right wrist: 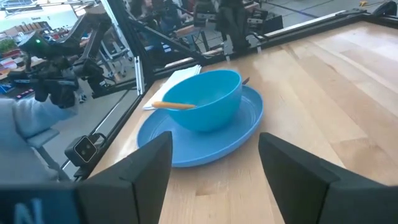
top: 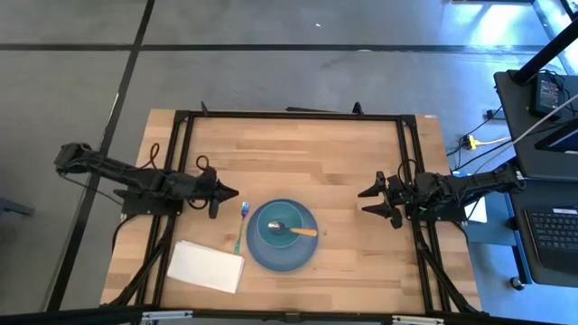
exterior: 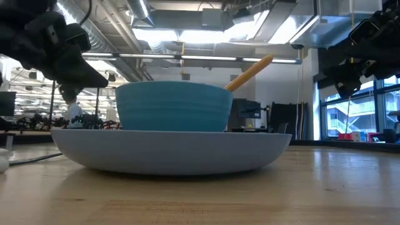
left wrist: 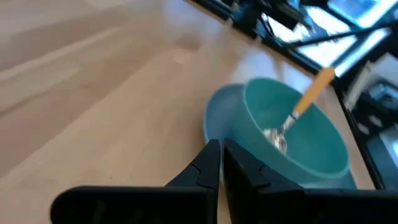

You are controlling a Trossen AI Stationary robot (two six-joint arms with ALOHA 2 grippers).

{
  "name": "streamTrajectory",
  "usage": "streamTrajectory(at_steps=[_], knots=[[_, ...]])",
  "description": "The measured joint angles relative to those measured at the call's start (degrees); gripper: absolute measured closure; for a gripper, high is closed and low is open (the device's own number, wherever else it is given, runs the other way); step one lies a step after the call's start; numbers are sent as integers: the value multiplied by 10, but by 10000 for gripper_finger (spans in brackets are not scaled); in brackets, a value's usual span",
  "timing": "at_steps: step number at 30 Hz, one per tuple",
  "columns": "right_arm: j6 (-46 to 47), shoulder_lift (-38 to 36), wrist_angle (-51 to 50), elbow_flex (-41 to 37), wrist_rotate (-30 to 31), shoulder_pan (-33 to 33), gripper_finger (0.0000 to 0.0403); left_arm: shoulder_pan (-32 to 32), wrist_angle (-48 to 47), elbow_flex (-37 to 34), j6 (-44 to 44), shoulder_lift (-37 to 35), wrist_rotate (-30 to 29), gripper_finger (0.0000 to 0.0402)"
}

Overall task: Set table place
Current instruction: Return to Home Position

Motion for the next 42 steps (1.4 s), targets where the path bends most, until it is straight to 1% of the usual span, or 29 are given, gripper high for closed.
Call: streamTrajectory(at_steps=[3, 8, 9, 11, 15, 19, 22, 24, 27, 31, 42], knots=[[1, 0, 0, 0, 0, 0, 162, 54, -1, 6, 56, 0, 79, 395], [1, 0, 0, 0, 0, 0, 162, 140, -1, 66, 145, 0, 216, 401], [0, 0, 0, 0, 0, 0, 162, 151, -2, 77, 161, 0, 234, 401], [0, 0, 0, 0, 0, 0, 162, 163, -1, 92, 194, 0, 246, 399], [0, 0, 0, 0, 0, 0, 162, 153, -27, 90, 253, -1, 243, 389], [0, 0, 0, 0, 0, 0, 162, 124, -29, 63, 248, -2, 179, 379], [1, 0, 0, 0, 0, 0, 162, 102, -26, 33, 242, -3, 143, 372], [0, 0, 0, 0, 0, 0, 162, 88, -4, 16, 241, -9, 110, 368], [0, 0, 0, 0, 0, 0, 162, 73, 25, -4, 274, -10, 67, 362], [0, 0, 0, 0, 0, 0, 162, 65, 43, -16, 326, -10, 59, 355], [0, 0, 0, 0, 0, 0, 162, 65, 41, -54, 337, -11, 58, 339]])
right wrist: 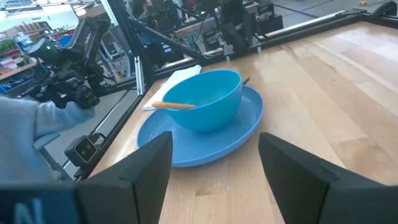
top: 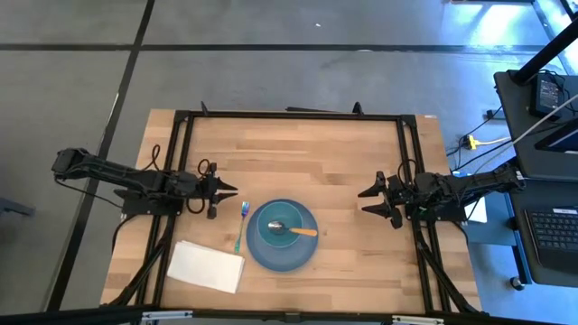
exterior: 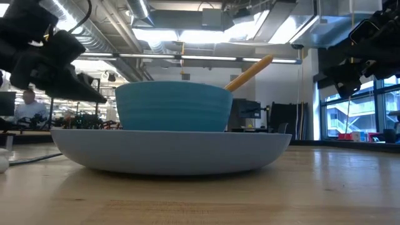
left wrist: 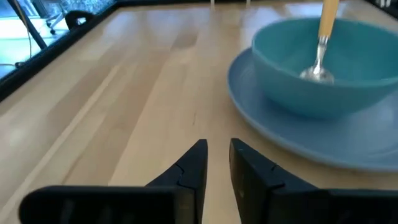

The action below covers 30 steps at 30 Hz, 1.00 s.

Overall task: Set table place
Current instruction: Return to Home Position

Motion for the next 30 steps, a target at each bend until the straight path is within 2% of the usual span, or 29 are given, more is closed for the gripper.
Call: streamTrajectory(at_steps=[10, 15, 23, 30], knots=[[0, 0, 0, 0, 0, 0, 162, 0, 0, -14, -9, 0, -52, 328], [0, 0, 0, 0, 0, 0, 162, 0, -1, -14, -56, 0, -48, 325], [1, 0, 0, 0, 0, 0, 162, -1, -2, -14, -57, 0, -47, 336], [0, 0, 0, 0, 0, 0, 162, -5, -18, -14, -56, -77, -50, 348]])
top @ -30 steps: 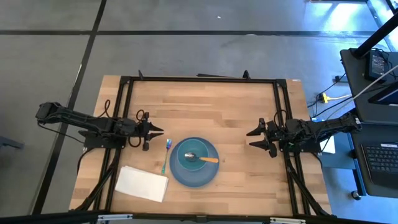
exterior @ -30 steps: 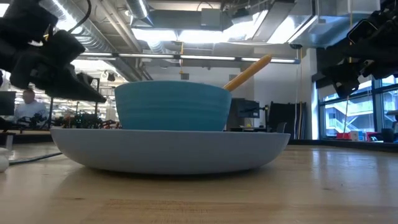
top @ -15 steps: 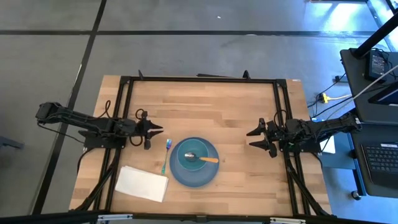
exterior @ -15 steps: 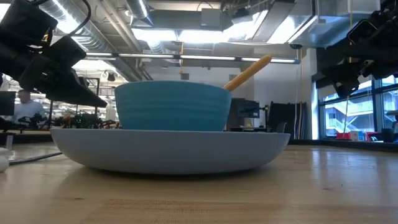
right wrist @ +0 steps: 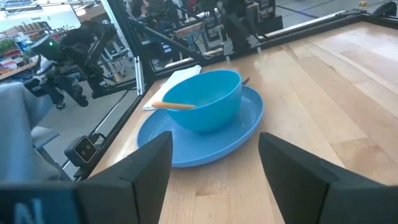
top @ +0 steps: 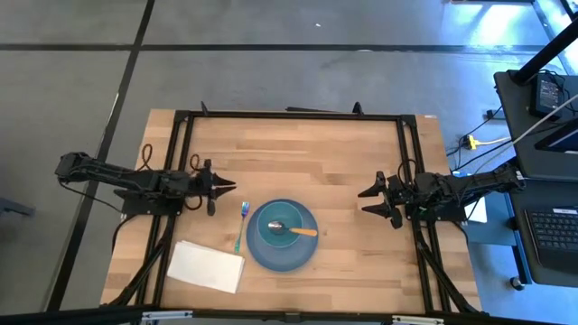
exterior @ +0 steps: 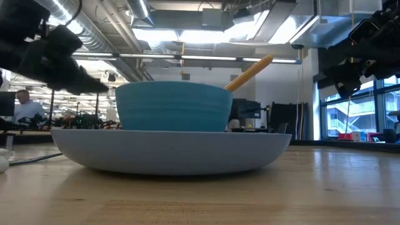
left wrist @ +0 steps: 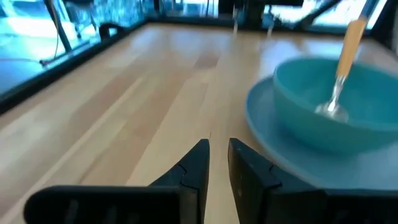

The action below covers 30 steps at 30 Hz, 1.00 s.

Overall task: Set table place
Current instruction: Return to Home Position

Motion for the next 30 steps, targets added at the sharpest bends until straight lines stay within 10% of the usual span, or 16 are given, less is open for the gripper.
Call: streamTrajectory(at_steps=[19, 30], knots=[[1, 0, 0, 0, 0, 0, 162, 0, 0, 0, 0, -226, 1, 376], [1, 0, 1, 0, 0, 0, 162, 0, 26, 0, 0, -231, 1, 391]])
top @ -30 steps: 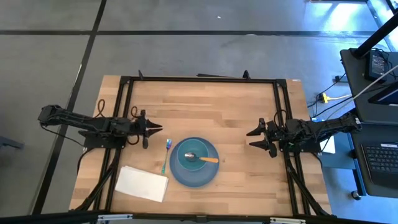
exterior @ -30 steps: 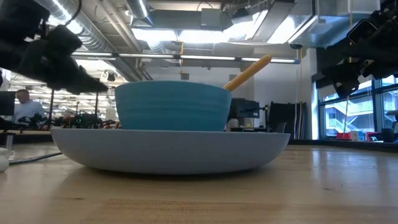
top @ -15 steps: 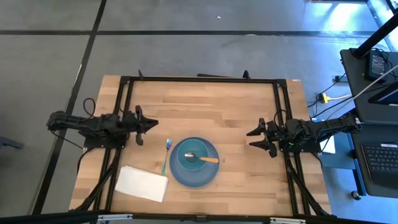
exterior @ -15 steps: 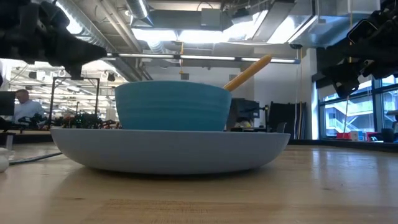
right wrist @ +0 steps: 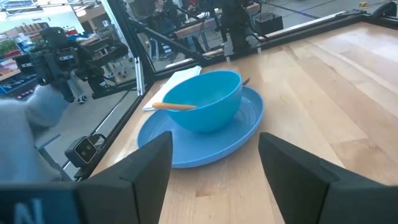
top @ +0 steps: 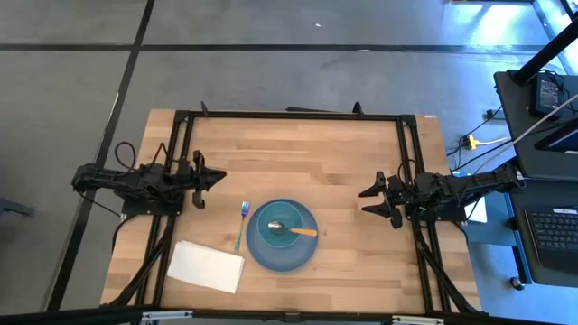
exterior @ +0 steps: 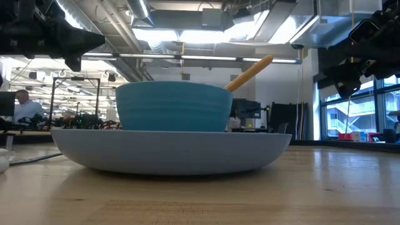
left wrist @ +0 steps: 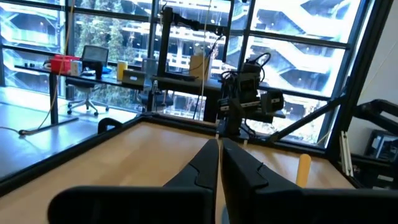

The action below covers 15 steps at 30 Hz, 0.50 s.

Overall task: Set table place
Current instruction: Return to Home Position

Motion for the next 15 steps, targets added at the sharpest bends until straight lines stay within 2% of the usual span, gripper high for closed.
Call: streamTrajectory(at_steps=[15], knots=[[0, 0, 0, 0, 0, 0, 162, 0, 0, 0, 5, 0, 0, 401]])
